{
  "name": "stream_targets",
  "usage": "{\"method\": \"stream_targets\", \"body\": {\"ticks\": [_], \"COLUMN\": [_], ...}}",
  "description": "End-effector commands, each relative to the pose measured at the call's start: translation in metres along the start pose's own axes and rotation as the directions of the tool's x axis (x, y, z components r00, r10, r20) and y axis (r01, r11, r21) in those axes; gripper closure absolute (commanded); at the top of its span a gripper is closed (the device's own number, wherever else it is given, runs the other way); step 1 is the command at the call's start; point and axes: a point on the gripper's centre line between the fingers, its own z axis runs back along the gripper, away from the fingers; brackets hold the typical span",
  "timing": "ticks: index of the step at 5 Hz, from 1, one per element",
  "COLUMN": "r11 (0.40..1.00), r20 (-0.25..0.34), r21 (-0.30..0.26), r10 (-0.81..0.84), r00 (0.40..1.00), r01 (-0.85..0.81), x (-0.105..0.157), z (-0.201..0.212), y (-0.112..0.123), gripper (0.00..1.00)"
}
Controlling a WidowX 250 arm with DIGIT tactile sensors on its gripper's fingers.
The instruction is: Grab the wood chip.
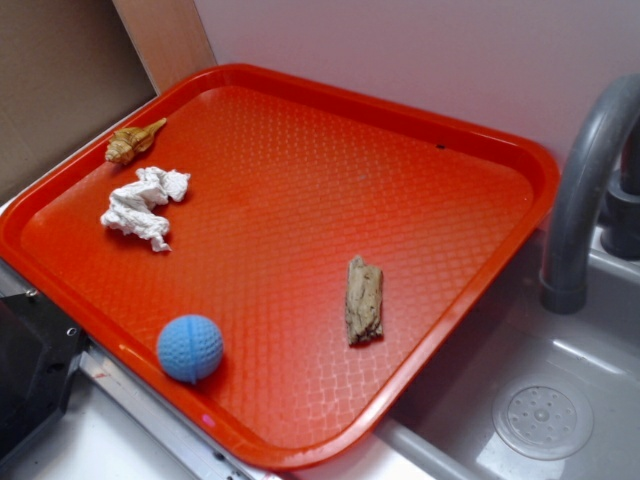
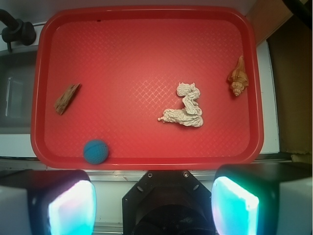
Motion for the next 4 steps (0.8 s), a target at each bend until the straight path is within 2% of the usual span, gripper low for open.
{"method": "stream_targets", "body": {"ticks": [1, 2, 3, 4], "r11": [1.0, 0.992, 0.965, 0.945], "r20": [0.0, 0.04, 0.093, 0.128], "r21": [0.0, 0.001, -0.064, -0.093], "r10": [0.0, 0.126, 0.258, 0.325], "r00": [1.0, 0.991, 0.962, 0.937], "r01": [0.0, -0.127, -0.253, -0.315], "x": [0.0, 0.006, 0.017, 0.029], "z": [0.0, -0.012, -0.022, -0.042], "y": [0.0, -0.014, -0.034, -0.06], "gripper": [0.0, 0.0, 0.0, 0.0]}}
